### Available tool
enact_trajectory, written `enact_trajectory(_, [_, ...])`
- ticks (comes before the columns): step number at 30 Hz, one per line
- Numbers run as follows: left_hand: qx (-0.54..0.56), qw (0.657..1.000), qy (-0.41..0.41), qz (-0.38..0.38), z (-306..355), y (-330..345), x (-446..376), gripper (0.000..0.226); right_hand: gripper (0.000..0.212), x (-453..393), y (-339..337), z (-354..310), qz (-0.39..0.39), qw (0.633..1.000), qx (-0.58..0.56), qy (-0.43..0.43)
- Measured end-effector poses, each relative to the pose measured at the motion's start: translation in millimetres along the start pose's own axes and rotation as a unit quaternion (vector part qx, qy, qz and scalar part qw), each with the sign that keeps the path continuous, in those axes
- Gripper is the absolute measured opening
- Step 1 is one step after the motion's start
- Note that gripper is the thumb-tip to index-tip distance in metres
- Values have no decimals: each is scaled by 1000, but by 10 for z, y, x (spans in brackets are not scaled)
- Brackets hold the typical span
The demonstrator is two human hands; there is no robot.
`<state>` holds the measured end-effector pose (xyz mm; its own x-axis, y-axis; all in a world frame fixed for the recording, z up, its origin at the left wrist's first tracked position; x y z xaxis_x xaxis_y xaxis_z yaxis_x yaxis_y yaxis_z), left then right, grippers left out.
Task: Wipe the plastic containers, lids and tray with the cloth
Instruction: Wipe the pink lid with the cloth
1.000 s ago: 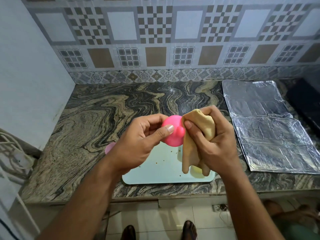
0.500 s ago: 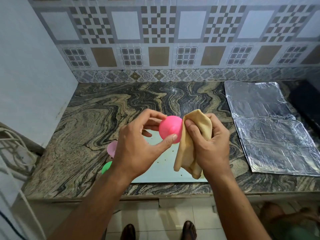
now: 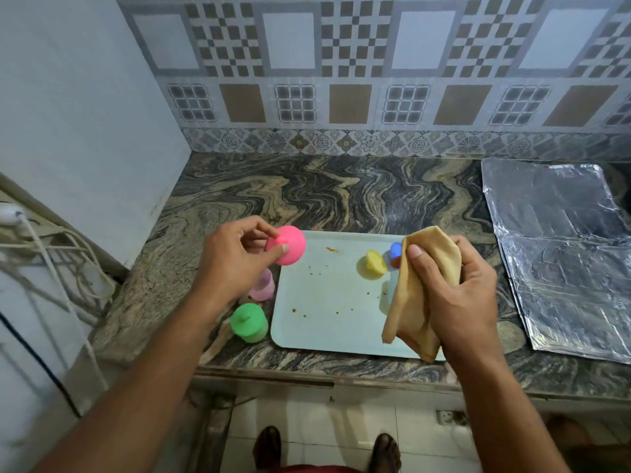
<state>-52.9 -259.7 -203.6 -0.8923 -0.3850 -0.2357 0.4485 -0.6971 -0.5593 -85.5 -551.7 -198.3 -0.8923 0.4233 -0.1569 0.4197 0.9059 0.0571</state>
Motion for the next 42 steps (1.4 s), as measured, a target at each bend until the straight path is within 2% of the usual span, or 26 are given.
enact_trajectory(6, [-133,989,-59,-7,-826,78,-261,19,10,120,67,69,-26,999,15,13])
enact_trajectory(13, [-199,977,-68,-40,-1156,293,-244,19,11,186,118,59,-46,998,27,11])
enact_trajectory(28, [-206,974,-73,-62,-1171,359,-232,25,12,131,40,82,-32,999,36,9])
enact_trajectory(33, [-225,972,-39,-61,-1190,371,-186,19,14,33,-102,84,1,999,54,-6])
enact_trajectory(36, [-231,971,-18,-62,-1143,402,-168,23,25,-57,-295,83,40,998,46,-9])
enact_trajectory(39, [-193,981,13,-27,-1012,466,-110,30,37,-111,-508,41,75,996,53,-15])
enact_trajectory(42, [-138,987,61,-50,-789,662,2,31,35,-115,-753,53,104,993,55,-18])
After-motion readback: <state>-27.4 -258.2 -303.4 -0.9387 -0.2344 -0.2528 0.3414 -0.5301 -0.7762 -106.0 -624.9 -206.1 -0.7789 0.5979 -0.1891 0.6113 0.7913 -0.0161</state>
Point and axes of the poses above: each hand's wrist, its own x-axis away from the middle knuckle, its own y-axis out of the palm, z = x × y, the point moved 1 cm from there along -x, towards the middle knuckle, and after that the axes turned 14 degrees about z, right-handed, at the moved point
